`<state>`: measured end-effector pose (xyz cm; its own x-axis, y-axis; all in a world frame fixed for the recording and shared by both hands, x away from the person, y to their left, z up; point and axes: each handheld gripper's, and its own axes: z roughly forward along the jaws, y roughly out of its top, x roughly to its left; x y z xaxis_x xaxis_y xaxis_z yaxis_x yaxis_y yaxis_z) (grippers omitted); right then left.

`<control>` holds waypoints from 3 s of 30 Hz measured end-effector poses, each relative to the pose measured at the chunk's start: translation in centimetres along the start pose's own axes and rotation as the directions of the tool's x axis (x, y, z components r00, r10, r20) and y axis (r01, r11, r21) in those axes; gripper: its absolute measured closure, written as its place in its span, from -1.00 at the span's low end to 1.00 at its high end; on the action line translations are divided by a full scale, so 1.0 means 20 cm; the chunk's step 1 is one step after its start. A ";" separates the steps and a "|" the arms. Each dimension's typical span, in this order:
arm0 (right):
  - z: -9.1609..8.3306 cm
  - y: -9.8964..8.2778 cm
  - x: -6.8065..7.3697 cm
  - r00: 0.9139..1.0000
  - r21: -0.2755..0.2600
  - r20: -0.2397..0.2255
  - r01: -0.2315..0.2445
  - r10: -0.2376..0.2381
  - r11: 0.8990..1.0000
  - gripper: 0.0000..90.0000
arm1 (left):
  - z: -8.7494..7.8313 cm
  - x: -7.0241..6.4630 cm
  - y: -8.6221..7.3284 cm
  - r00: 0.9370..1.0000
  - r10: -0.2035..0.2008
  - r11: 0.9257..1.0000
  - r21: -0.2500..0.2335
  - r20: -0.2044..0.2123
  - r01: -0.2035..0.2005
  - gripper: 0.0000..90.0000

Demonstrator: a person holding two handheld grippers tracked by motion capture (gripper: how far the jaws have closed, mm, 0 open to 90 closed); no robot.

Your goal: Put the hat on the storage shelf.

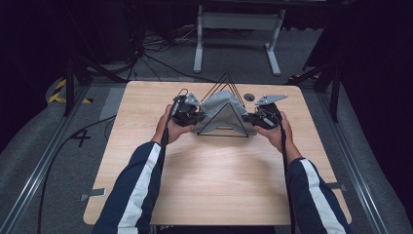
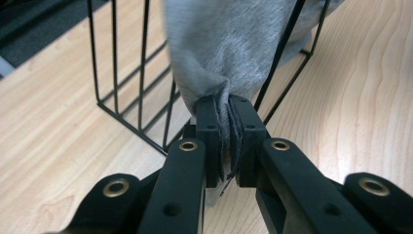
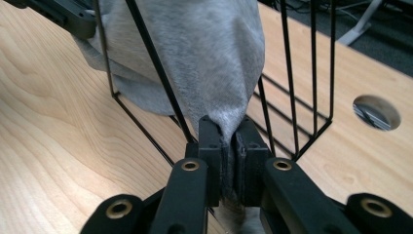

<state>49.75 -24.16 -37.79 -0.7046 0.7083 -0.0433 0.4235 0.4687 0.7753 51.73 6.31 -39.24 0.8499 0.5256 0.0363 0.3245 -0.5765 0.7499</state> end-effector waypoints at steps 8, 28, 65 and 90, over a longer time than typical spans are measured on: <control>0.08 -0.09 -0.03 0.999 0.013 0.014 -0.036 0.035 0.999 0.86 | 0.09 0.02 -0.07 1.000 -0.030 0.999 0.022 -0.010 0.030 0.88; 0.09 -0.10 -0.01 0.999 0.022 0.042 -0.028 0.027 0.999 0.73 | 0.04 0.01 -0.08 0.999 -0.017 1.000 0.001 -0.050 0.017 0.88; -0.19 -0.07 0.07 0.996 0.074 0.047 0.074 -0.077 0.995 0.51 | -0.34 -0.09 -0.18 0.989 0.128 0.988 0.100 -0.072 -0.120 0.77; -0.39 -0.27 0.16 0.988 0.094 0.028 0.147 -0.151 0.985 0.43 | -0.55 -0.20 -0.47 0.982 0.175 0.974 0.161 -0.070 -0.162 0.55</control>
<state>40.86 -28.57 -37.27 -0.7443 0.6439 -0.1771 0.3668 0.6158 0.6974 40.71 16.40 -39.22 0.8623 0.4592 0.2136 0.2448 -0.7471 0.6180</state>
